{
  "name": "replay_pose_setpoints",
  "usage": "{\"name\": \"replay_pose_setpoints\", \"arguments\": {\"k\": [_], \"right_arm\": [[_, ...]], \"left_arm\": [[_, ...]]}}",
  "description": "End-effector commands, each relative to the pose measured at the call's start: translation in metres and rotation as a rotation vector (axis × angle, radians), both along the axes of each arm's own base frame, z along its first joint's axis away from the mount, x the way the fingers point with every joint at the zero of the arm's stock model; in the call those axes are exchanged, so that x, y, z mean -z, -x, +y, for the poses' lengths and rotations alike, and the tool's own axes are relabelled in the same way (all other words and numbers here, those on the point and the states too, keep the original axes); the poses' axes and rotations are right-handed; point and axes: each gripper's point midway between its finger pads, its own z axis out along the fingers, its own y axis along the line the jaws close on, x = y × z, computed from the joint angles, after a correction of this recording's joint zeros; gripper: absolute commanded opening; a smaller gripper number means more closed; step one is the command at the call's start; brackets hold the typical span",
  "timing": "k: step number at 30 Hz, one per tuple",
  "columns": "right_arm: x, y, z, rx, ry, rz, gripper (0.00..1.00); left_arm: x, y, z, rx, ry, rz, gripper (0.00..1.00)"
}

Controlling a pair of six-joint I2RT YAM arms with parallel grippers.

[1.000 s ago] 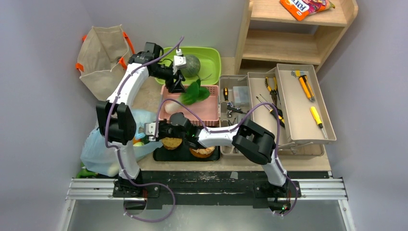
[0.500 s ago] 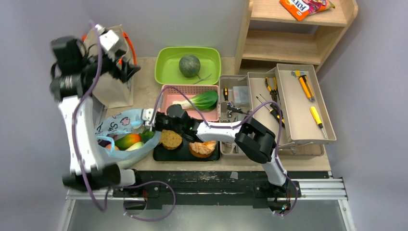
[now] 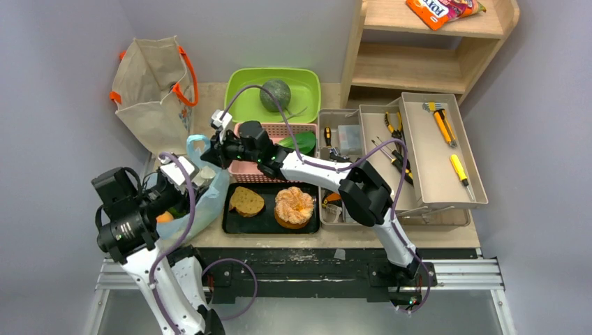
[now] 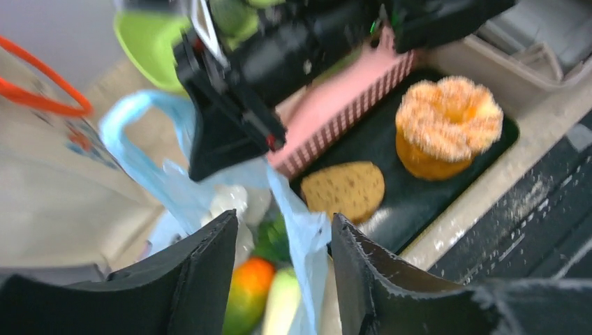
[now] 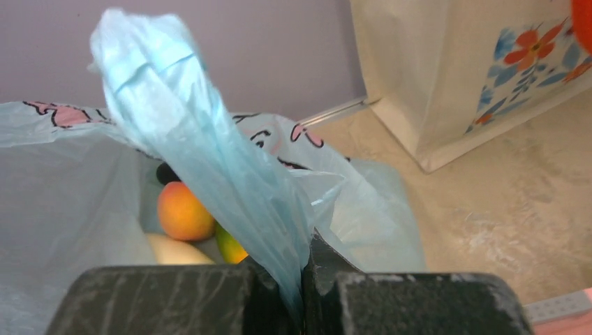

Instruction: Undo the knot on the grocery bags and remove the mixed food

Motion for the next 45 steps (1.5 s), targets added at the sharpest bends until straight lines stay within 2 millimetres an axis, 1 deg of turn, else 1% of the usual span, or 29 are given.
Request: {"name": "replay_pose_setpoints", "arguments": {"k": [1, 3, 5, 7, 9, 11, 12, 13, 15, 16, 17, 18, 20, 22, 24, 25, 27, 29, 30, 33, 38, 43, 45], "right_arm": [[-0.004, 0.031, -0.002, -0.079, -0.014, 0.091, 0.00], [0.003, 0.032, -0.010, -0.074, 0.004, 0.092, 0.00], [0.009, 0.030, -0.018, -0.063, 0.016, 0.102, 0.00], [0.009, 0.026, -0.021, -0.045, 0.011, 0.112, 0.00], [0.005, 0.020, -0.023, -0.026, -0.005, 0.130, 0.00], [0.002, 0.013, -0.024, 0.004, -0.033, 0.176, 0.00], [0.001, 0.008, -0.024, 0.023, -0.047, 0.207, 0.00], [0.001, 0.002, -0.024, 0.039, -0.060, 0.236, 0.00], [-0.004, -0.009, -0.024, 0.072, -0.091, 0.293, 0.00], [-0.005, -0.014, -0.024, 0.089, -0.105, 0.313, 0.00], [-0.010, -0.021, -0.024, 0.106, -0.126, 0.332, 0.00], [-0.013, -0.025, -0.024, 0.115, -0.143, 0.351, 0.00], [-0.019, -0.027, -0.022, 0.112, -0.176, 0.376, 0.00], [-0.022, -0.026, -0.020, 0.104, -0.193, 0.396, 0.00], [-0.025, -0.025, -0.018, 0.091, -0.209, 0.417, 0.00], [-0.025, -0.024, -0.017, 0.083, -0.212, 0.422, 0.00], [-0.026, -0.024, -0.016, 0.079, -0.214, 0.416, 0.00], [-0.024, -0.026, -0.015, 0.083, -0.203, 0.404, 0.00], [-0.022, -0.026, -0.015, 0.082, -0.195, 0.398, 0.00], [-0.018, -0.025, -0.017, 0.081, -0.172, 0.378, 0.00], [-0.007, -0.024, -0.021, 0.087, -0.141, 0.362, 0.00], [0.003, -0.023, -0.020, 0.069, -0.111, 0.340, 0.00], [0.004, -0.023, -0.019, 0.067, -0.103, 0.327, 0.00]], "left_arm": [[0.056, -0.012, 0.025, -0.027, -0.085, 0.099, 0.46], [0.080, -0.023, 0.041, -0.060, -0.112, 0.138, 0.40], [0.100, -0.033, 0.052, -0.068, -0.140, 0.158, 0.35], [0.116, -0.036, 0.057, -0.050, -0.165, 0.172, 0.30], [0.136, -0.043, 0.069, -0.077, -0.186, 0.210, 0.26], [0.149, -0.048, 0.078, -0.094, -0.198, 0.237, 0.21], [0.150, -0.050, 0.079, -0.096, -0.192, 0.241, 0.20], [0.148, -0.053, 0.078, -0.098, -0.175, 0.234, 0.19], [0.138, -0.053, 0.071, -0.089, -0.129, 0.211, 0.20], [0.135, -0.051, 0.066, -0.075, -0.115, 0.199, 0.21], [0.135, -0.045, 0.060, -0.056, -0.109, 0.200, 0.22], [0.136, -0.043, 0.058, -0.044, -0.117, 0.192, 0.22], [0.143, -0.048, 0.066, -0.082, -0.134, 0.195, 0.22], [0.151, -0.052, 0.073, -0.082, -0.159, 0.204, 0.22], [0.155, -0.062, 0.078, -0.087, -0.153, 0.204, 0.25], [0.159, -0.069, 0.084, -0.099, -0.159, 0.202, 0.28], [0.167, -0.082, 0.092, -0.110, -0.189, 0.197, 0.39], [0.178, -0.090, 0.094, -0.073, -0.243, 0.197, 0.54], [0.183, -0.094, 0.096, -0.057, -0.275, 0.197, 0.57], [0.192, -0.110, 0.099, -0.036, -0.306, 0.199, 0.64], [0.206, -0.139, 0.103, -0.010, -0.355, 0.182, 0.70], [0.224, -0.157, 0.099, 0.084, -0.421, 0.174, 0.77], [0.230, -0.160, 0.096, 0.142, -0.455, 0.163, 0.78]]}}
